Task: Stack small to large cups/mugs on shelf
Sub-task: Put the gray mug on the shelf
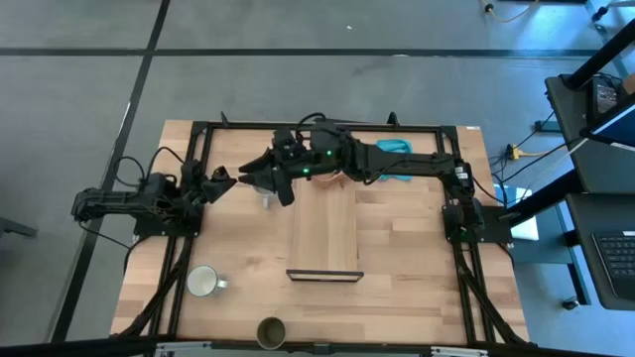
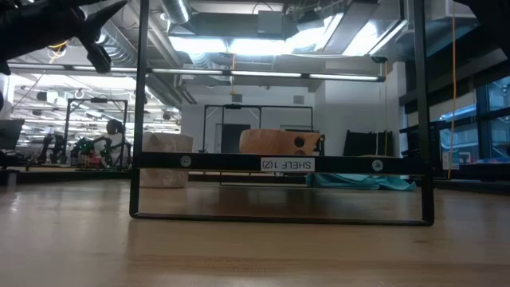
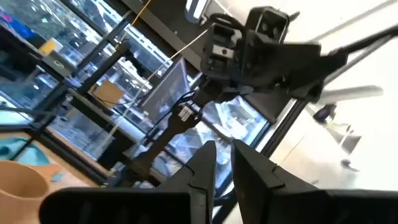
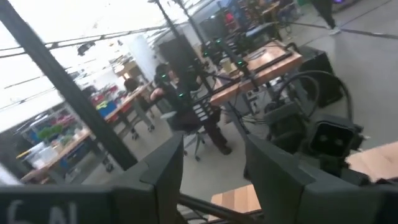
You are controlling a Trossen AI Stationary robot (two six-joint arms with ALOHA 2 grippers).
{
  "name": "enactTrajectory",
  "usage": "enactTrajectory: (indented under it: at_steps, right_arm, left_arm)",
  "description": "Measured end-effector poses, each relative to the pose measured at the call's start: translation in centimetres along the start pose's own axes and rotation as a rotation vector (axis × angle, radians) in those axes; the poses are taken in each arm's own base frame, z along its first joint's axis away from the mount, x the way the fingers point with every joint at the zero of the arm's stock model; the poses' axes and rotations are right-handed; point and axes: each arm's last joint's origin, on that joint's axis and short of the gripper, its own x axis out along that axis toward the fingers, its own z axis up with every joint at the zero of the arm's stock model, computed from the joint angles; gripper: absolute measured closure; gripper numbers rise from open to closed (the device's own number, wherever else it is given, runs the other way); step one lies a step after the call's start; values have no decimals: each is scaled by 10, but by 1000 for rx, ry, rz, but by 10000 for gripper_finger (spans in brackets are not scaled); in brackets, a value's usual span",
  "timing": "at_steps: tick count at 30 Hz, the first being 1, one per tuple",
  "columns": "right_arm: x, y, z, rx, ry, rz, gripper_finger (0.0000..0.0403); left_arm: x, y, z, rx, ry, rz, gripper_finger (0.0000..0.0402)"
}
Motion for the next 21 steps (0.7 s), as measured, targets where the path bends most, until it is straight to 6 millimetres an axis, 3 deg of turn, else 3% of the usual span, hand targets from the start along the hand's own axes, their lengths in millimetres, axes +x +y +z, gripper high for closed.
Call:
enactTrajectory:
  at_steps: [7,21]
  right_arm:
    - [-3,-9,5,-26,6,5,228]
    - [-5,-17,10,13,-50,-83,228]
  left_arm:
    - [0,-2,2,-212,-21,-25,357]
    - [-1,0,7,-61,-151,76,357]
